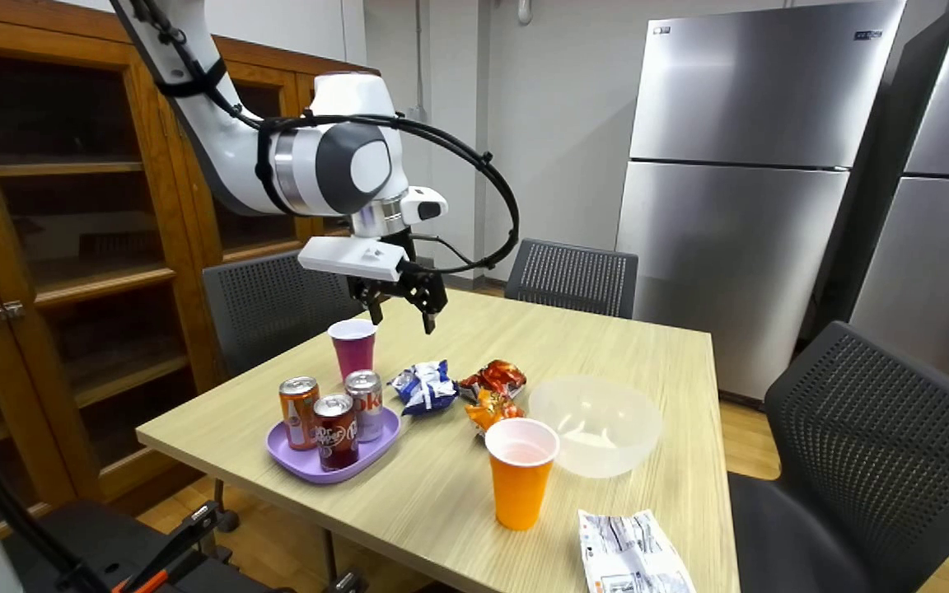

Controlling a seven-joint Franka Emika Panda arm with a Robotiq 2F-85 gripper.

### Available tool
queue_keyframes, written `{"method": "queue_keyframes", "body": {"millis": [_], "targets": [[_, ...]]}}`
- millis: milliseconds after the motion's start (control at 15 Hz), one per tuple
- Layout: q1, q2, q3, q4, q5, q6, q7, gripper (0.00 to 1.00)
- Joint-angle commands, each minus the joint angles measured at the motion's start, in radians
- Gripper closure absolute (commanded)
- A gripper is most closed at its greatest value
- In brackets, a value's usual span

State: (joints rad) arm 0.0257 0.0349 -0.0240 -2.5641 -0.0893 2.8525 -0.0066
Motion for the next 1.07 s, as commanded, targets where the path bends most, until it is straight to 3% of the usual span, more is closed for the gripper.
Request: {"method": "queue_keyframes", "body": {"millis": [0,333,1000], "targets": [[-0.01,0.083,0.019,0.09,0.042,-0.014,-0.075,0.0],[-0.012,0.176,0.025,0.179,0.024,-0.035,-0.089,0.0],[0.027,0.354,-0.023,0.323,-0.133,-0.041,-0.075,0.0]]}}
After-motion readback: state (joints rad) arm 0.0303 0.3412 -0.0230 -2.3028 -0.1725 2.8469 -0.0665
